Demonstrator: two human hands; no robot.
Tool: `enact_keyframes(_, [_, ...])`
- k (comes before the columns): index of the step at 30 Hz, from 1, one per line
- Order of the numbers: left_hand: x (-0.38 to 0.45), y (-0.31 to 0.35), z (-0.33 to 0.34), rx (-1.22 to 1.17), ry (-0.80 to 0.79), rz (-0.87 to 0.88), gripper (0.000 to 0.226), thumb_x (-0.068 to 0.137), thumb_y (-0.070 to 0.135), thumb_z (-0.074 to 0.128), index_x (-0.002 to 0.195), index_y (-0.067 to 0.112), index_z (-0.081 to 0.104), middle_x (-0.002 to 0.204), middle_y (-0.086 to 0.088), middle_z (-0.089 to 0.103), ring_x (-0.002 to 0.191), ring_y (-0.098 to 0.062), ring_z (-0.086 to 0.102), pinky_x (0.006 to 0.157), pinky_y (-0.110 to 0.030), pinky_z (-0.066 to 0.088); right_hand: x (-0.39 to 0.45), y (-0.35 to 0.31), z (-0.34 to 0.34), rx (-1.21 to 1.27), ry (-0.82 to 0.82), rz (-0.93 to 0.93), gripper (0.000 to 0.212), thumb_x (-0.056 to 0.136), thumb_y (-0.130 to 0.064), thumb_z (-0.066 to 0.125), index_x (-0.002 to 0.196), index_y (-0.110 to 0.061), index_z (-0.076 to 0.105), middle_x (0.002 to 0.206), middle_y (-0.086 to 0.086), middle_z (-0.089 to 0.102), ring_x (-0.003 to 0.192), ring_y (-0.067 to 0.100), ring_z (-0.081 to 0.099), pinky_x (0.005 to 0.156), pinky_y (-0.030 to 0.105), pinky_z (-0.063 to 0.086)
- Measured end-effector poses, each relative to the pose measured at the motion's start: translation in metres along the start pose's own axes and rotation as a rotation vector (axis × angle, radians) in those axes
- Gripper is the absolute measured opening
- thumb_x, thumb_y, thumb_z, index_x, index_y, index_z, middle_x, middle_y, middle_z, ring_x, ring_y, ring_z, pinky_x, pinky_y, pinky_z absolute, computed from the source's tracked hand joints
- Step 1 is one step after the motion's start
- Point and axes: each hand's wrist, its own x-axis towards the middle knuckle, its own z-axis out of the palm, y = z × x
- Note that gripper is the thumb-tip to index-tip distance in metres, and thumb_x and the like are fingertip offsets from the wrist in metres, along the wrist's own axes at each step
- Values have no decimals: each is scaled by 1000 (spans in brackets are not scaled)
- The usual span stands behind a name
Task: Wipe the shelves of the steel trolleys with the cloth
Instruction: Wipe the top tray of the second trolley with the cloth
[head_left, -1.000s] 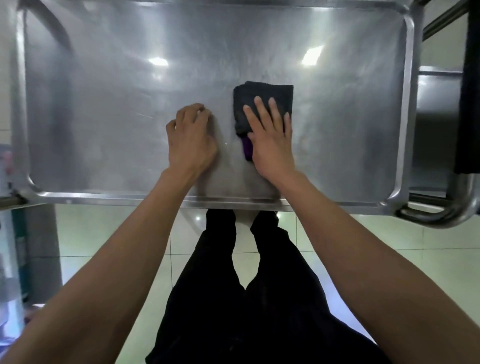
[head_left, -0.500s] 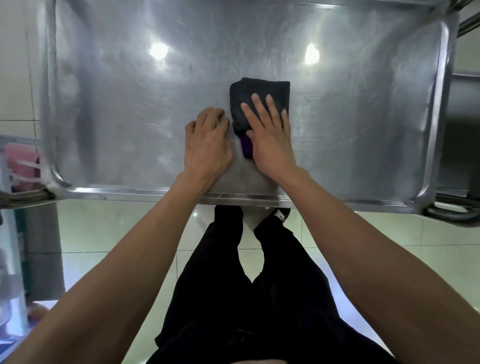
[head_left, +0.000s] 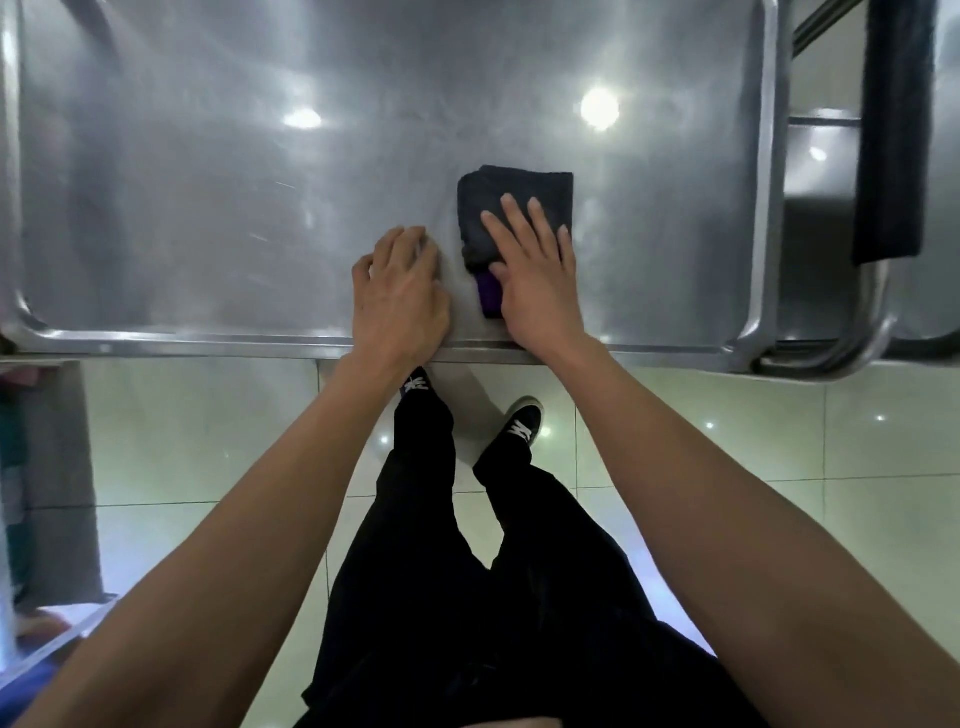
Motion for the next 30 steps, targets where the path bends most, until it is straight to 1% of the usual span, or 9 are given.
enact_keyframes(2, [-3, 24, 5, 2, -24, 28, 39, 94, 17, 47, 131, 8, 53, 148, -6, 43, 142, -25, 32, 108, -47, 33, -11, 27, -14, 10, 8, 41, 57, 104, -22, 43, 158, -28, 23, 167, -5, 11, 154, 18, 0, 125, 45, 1])
enact_keyframes(5, [-6, 64, 14, 21, -71, 66, 42, 94, 20, 47, 134, 10, 52, 150, -4, 41, 142, -26, 31, 106, -48, 35, -29, 65, -32, 20, 22, 109, 57, 104, -22, 42, 157, -29, 24, 167, -5, 11, 154, 18, 0, 125, 44, 0])
enact_keyframes(10, [-7, 124, 27, 37, -138, 138, 44, 95, 23, 46, 137, 13, 50, 152, -5, 38, 145, -27, 27, 110, -51, 31, -57, 122, -54, 29, 51, 222, 56, 104, -21, 41, 157, -30, 24, 167, -7, 8, 154, 16, -2, 124, 44, -2])
enact_keyframes(14, [-8, 154, 31, 50, -174, 168, 45, 94, 22, 45, 139, 13, 48, 152, -6, 38, 145, -27, 27, 112, -54, 30, -75, 151, -66, 15, 74, 277, 56, 105, -21, 41, 157, -31, 23, 167, -8, 7, 154, 16, -3, 125, 45, -1])
enact_keyframes(21, [-10, 156, 30, 57, -146, 163, 41, 94, 19, 47, 134, 10, 51, 147, -7, 42, 142, -26, 29, 110, -50, 29, -99, 156, -64, 25, 55, 264, 55, 105, -20, 40, 157, -30, 23, 167, -7, 7, 154, 17, -4, 124, 45, -2])
enact_keyframes(26, [-14, 139, 29, 45, -132, 155, 39, 95, 20, 46, 133, 11, 52, 147, -5, 42, 142, -26, 30, 109, -47, 30, -121, 144, -52, -39, 48, 236, 55, 105, -18, 40, 157, -26, 23, 167, -3, 9, 154, 21, -1, 124, 48, 3])
enact_keyframes(30, [-19, 118, 21, 11, -92, 128, 39, 93, 17, 47, 131, 13, 56, 149, -4, 43, 142, -24, 31, 110, -47, 30, -118, 131, -48, -72, 41, 241, 55, 106, -20, 38, 158, -26, 20, 167, -2, 8, 154, 22, -2, 124, 49, 4])
